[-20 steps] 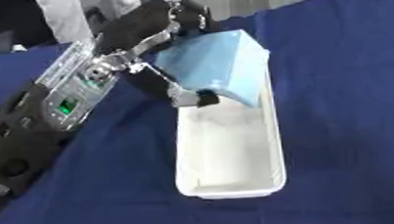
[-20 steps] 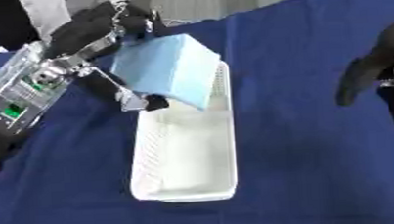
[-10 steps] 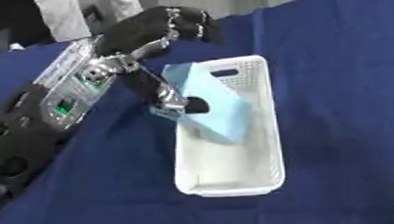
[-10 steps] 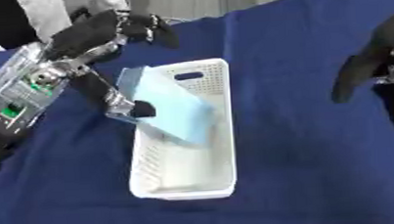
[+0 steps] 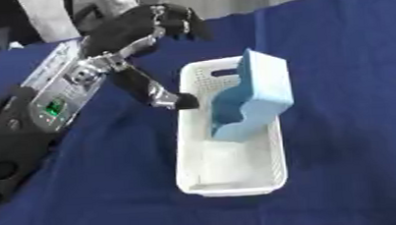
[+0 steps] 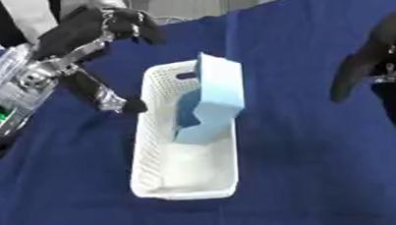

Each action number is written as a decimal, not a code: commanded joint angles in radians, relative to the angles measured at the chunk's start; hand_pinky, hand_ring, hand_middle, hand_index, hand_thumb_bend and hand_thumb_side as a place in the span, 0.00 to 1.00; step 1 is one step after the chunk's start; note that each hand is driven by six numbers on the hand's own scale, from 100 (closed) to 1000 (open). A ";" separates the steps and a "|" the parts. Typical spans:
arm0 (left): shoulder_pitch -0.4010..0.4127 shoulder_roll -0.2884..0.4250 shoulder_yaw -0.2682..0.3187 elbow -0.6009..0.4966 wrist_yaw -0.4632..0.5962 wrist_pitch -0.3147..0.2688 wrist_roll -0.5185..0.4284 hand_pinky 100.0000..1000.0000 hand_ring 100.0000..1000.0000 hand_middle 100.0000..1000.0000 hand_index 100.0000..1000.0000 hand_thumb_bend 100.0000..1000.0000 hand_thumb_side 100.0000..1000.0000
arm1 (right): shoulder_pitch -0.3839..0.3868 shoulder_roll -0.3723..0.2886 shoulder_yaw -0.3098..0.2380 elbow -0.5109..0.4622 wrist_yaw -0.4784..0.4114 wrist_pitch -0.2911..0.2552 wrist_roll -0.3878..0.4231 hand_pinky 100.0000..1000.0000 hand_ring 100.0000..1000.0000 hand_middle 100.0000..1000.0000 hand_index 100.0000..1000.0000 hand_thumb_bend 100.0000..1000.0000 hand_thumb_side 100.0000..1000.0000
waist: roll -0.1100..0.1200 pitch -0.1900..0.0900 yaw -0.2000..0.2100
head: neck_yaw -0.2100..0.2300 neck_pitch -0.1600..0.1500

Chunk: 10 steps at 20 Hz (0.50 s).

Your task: Pick up objects on the table and place them in the box.

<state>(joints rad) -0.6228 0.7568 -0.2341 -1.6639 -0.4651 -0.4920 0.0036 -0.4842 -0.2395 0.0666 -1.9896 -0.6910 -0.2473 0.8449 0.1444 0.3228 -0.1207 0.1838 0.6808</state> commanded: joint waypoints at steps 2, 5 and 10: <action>0.061 0.034 0.133 -0.043 0.055 0.002 0.145 0.33 0.53 0.57 0.72 0.00 0.76 | -0.008 -0.010 -0.010 -0.010 0.007 -0.014 0.002 0.55 0.66 0.78 0.85 0.00 0.77 | -0.013 -0.010 0.009 | -0.006 -0.021; 0.130 0.008 0.233 -0.060 0.100 0.043 0.269 0.26 0.49 0.54 0.70 0.00 0.79 | -0.005 -0.013 -0.013 -0.010 0.013 -0.020 0.005 0.55 0.66 0.78 0.86 0.00 0.77 | -0.018 -0.002 0.016 | 0.004 -0.043; 0.212 -0.051 0.308 -0.095 0.235 0.049 0.387 0.33 0.55 0.60 0.79 0.18 0.92 | 0.001 -0.015 -0.017 -0.010 0.025 -0.033 0.014 0.55 0.66 0.78 0.86 0.00 0.77 | -0.031 0.010 0.028 | 0.027 -0.068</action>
<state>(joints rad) -0.4071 0.7003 0.0427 -1.7351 -0.2679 -0.4426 0.3626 -0.4795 -0.2405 0.0549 -1.9896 -0.6701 -0.2626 0.8442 0.1146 0.3494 -0.0949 0.1963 0.6293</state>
